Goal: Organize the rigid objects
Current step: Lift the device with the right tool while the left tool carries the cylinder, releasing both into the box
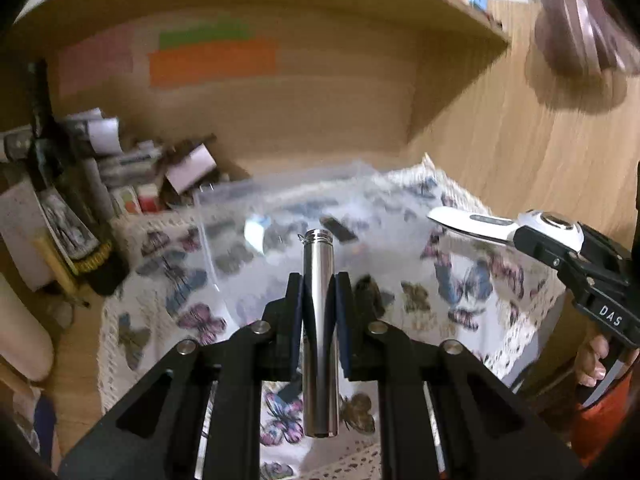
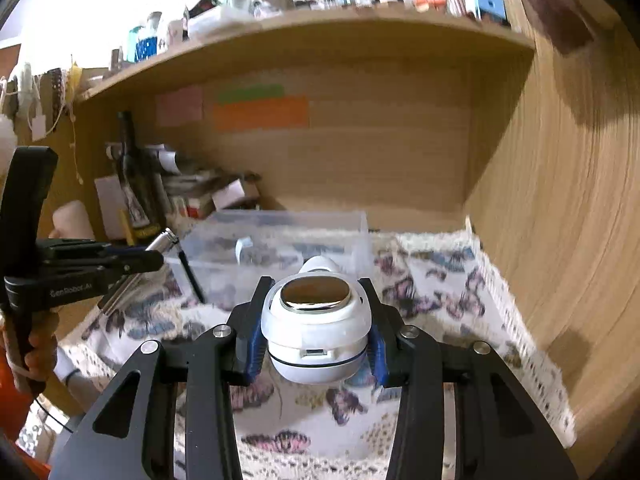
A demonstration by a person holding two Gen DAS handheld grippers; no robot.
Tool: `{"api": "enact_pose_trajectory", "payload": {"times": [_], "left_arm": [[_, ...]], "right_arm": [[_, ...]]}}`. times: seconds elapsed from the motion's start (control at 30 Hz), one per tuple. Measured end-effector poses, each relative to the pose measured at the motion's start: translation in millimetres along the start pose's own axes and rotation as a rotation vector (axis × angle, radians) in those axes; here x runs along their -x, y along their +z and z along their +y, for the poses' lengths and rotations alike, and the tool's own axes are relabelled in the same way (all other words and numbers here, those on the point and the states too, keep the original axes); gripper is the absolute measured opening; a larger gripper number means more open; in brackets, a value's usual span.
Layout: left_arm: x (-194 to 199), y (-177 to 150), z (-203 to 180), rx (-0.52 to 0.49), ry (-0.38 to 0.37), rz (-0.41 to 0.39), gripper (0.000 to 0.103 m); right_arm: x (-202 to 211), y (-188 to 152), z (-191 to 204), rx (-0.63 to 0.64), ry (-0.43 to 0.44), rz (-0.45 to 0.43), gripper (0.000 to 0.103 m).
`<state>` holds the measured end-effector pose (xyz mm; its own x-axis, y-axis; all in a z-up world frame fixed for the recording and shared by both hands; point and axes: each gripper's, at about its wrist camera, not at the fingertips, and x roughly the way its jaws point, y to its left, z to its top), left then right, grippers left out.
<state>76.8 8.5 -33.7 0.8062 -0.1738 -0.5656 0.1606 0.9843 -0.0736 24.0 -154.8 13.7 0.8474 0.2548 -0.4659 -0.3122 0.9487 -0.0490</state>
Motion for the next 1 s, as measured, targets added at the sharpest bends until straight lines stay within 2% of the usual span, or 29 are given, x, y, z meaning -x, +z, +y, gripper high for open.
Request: {"api": "enact_pose_trajectory", "payload": {"times": [0.23,0.33,0.53,0.67,0.87,1.0], "left_arm": [[14.7,41.3,13.5,0.009,0.042,-0.093,0.015],[13.0,54.6,18.9,0.013,0.061,-0.107,0.015],[-19.8,67.7,31.5,0.036,0.057,-0.048,0.015],[-55.1,69.4,39.8,0.036,0.061,0.015,0.015],[-102.2,62.3,45.1,0.03,0.035,0.125,0.015],[-122.2,55.7,45.5,0.017,0.035,0.169,0.015]], "right_arm": [[-20.7,28.1,4.9,0.025,0.025,-0.044,0.038],[-36.2,37.3,6.7,0.031,0.036,-0.039,0.038],[-72.4,49.8,13.6,0.042,0.076,0.016,0.038],[-104.8,53.7,16.0,0.05,0.092,0.074,0.038],[-146.3,53.8,19.7,0.059,0.124,0.163,0.038],[-171.4,48.3,18.8,0.046,0.168,0.232,0.038]]}}
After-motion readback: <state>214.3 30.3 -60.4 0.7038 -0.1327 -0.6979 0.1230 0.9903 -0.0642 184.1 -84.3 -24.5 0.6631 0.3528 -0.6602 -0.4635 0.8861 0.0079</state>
